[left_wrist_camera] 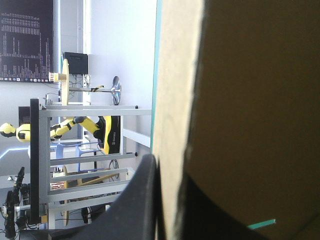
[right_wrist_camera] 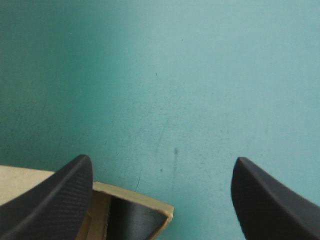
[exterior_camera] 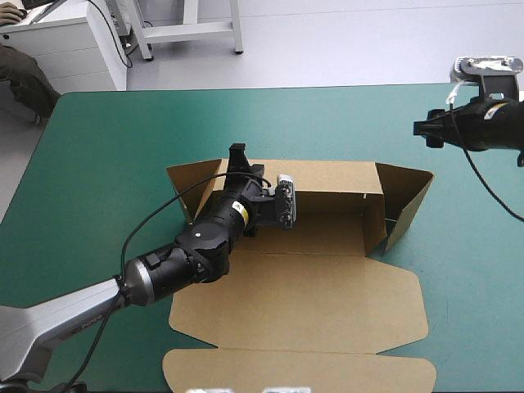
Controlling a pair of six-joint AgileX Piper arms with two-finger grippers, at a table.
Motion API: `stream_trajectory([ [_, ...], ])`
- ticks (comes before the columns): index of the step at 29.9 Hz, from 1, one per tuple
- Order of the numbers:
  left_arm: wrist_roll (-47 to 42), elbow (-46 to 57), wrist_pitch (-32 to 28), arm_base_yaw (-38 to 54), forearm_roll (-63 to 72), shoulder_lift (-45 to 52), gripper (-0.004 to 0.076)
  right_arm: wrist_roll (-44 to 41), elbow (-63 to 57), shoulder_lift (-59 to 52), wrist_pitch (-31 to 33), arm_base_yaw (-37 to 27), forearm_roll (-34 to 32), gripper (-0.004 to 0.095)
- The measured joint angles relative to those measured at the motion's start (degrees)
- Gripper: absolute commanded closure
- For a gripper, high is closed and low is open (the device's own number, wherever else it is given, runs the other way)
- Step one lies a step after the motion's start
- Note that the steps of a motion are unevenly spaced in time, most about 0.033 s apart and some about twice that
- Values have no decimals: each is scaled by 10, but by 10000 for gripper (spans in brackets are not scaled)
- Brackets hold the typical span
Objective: Fold the box
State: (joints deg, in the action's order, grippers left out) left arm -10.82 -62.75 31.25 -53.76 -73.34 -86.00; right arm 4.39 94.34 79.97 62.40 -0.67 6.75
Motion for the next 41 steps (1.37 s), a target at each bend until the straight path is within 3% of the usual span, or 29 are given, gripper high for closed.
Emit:
stream_trajectory([
  [6,0,0,1,0,-1,0,731,6,71,101,39,-12,26,194],
  [17,0,0,1,0,-1,0,731,6,80,204,62,-12,42,194],
  [41,0,0,4,-1,-6,-1,731,47,-18,123,86,-12,69,194],
])
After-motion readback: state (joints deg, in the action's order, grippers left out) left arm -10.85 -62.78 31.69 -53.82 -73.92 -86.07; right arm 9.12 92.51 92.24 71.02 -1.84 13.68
